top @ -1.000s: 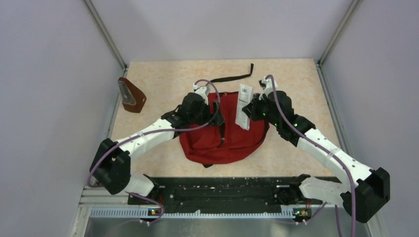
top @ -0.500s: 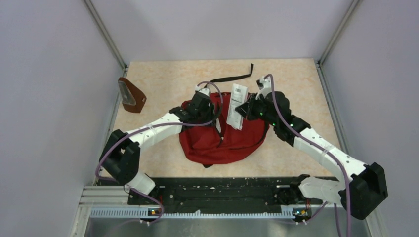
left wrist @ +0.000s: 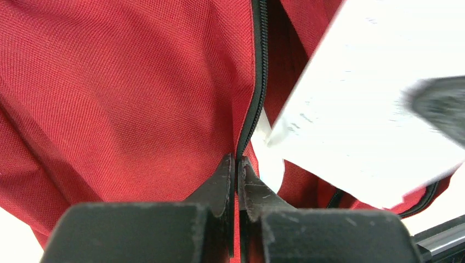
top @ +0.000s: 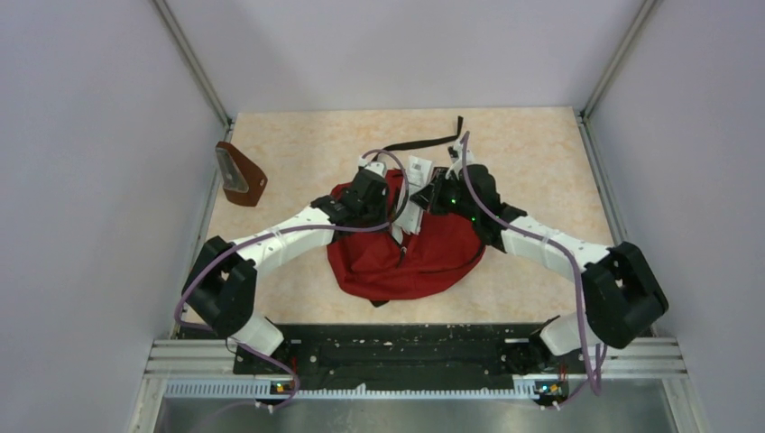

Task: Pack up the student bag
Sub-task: Place the stationery in the student bag.

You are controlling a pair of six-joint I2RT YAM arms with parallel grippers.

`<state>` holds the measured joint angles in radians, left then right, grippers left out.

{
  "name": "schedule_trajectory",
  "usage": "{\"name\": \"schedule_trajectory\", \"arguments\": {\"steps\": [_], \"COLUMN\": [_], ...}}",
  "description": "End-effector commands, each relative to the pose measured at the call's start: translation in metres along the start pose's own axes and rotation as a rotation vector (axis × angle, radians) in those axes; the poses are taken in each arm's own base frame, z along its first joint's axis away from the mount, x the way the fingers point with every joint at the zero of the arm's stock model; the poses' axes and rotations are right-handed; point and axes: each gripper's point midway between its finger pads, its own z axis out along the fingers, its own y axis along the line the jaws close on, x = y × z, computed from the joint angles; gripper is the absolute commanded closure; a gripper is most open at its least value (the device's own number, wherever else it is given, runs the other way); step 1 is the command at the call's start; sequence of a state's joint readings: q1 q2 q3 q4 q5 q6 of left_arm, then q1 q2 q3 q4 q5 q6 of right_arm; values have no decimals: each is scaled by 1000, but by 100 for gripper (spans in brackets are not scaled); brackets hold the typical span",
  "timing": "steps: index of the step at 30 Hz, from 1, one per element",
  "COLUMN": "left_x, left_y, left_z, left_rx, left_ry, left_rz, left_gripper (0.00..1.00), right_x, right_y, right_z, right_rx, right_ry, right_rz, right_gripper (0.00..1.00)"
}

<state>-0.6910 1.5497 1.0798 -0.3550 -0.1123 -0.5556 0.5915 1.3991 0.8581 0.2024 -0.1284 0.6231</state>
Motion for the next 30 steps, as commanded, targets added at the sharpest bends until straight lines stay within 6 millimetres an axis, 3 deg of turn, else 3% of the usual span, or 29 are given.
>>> {"name": "schedule_trajectory", "arguments": {"steps": [1,6,12,23,30], "left_x": [-27,-37,-43,-48,-59], "left_y": [-11,-19,-25,-29,-9], "left_z": [-11,-17,-16,-17,-18], "left_rx": [44,85,110,129,11], "left_ry": [-102,-149,-161,-185,-236], "left_rz": [-21,-27,-15,3,-19], "left_gripper": [100,100,100,100,100], "right_x": [-5,38,74,111,127], "right_y": [6,-9,-10,-14,-22], "right_z": [18,18,10,20,14], "right_rx": [-58,-44,-72,-86,-62], "right_ry": [-16,99,235,411,459], "right_rz": [52,122,176,236,247], "right_gripper": [100,100,100,100,100]}}
